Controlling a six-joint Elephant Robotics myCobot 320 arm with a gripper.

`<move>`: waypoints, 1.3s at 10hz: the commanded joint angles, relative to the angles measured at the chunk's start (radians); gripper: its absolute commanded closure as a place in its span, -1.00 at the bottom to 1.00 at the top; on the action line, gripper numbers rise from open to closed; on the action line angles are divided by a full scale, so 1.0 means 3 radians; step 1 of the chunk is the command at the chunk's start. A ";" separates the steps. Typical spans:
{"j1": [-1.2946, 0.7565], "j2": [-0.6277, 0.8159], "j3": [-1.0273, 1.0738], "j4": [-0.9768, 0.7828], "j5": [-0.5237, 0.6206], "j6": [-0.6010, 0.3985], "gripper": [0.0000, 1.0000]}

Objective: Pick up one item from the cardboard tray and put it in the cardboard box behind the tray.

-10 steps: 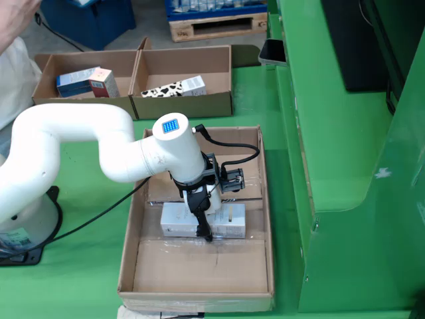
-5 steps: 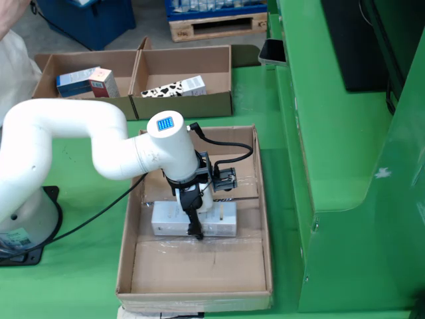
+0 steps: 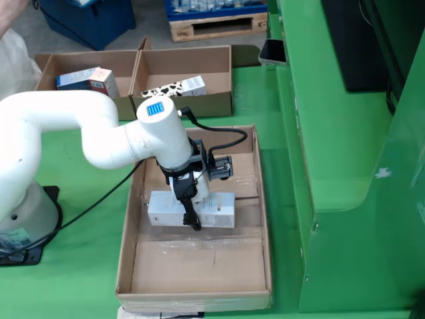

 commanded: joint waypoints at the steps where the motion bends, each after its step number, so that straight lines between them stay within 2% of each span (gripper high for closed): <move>1: 0.0040 0.0240 0.0024 0.0040 -0.0040 0.0054 1.00; 11: 0.0002 0.0285 0.0414 -0.0285 -0.0026 0.0037 1.00; 12: -0.0029 0.0083 0.0910 -0.0585 -0.0005 0.0017 1.00; 13: -0.0029 0.0083 0.0910 -0.0585 -0.0005 0.0017 1.00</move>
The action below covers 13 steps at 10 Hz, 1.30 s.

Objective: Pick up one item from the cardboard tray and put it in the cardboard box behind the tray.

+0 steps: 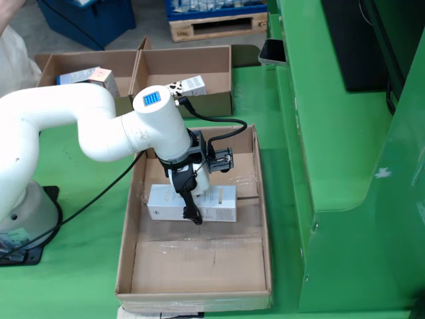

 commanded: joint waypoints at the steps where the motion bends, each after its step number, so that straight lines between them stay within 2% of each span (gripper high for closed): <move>1: -0.0078 -0.0092 0.0793 -0.0373 0.0018 -0.0055 1.00; 5: -0.0119 -0.0267 0.1295 -0.0683 0.0051 -0.0088 1.00; 8: -0.0135 -0.0226 0.1315 -0.0714 0.0061 -0.0097 1.00; 13: -0.0157 -0.0518 0.2011 -0.1104 0.0084 -0.0098 1.00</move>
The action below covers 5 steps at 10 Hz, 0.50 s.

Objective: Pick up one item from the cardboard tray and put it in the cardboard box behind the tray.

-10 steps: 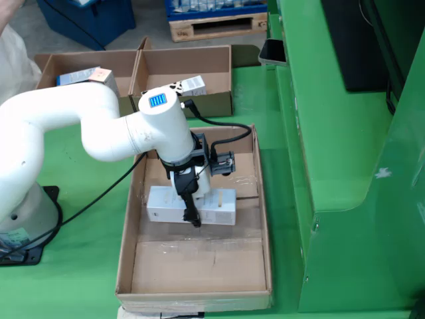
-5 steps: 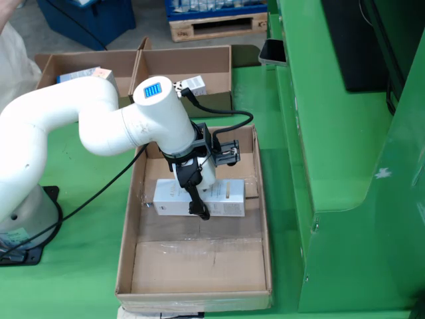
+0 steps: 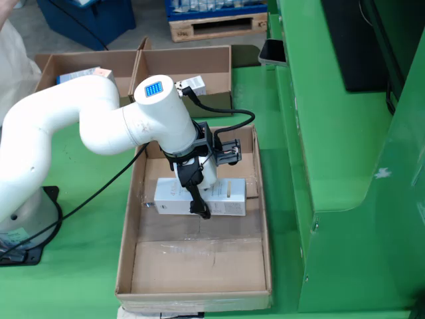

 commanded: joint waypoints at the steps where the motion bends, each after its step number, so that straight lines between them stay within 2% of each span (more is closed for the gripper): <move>1: -0.0014 -0.0007 0.0406 -0.0122 0.0012 -0.0016 1.00; 4: -0.0012 0.0022 0.0456 -0.0160 0.0012 -0.0017 1.00; 5: -0.0008 0.0173 0.0210 -0.0065 0.0005 -0.0018 1.00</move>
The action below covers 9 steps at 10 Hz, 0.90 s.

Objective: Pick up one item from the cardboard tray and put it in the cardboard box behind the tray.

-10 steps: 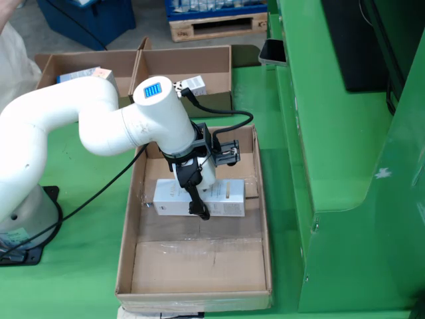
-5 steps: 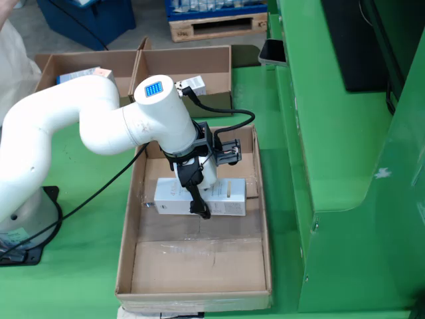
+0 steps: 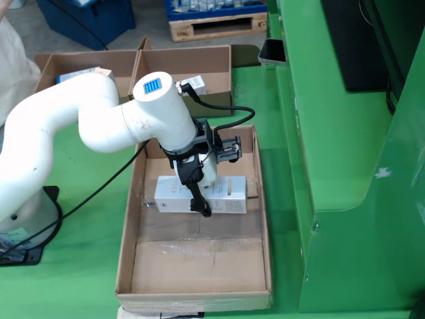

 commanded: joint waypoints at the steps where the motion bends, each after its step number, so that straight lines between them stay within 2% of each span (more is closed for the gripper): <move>1: -0.0010 0.0448 -0.0381 0.0234 0.0003 -0.0023 1.00; 9: -0.0026 0.0447 -0.0227 0.0077 -0.0020 -0.0037 1.00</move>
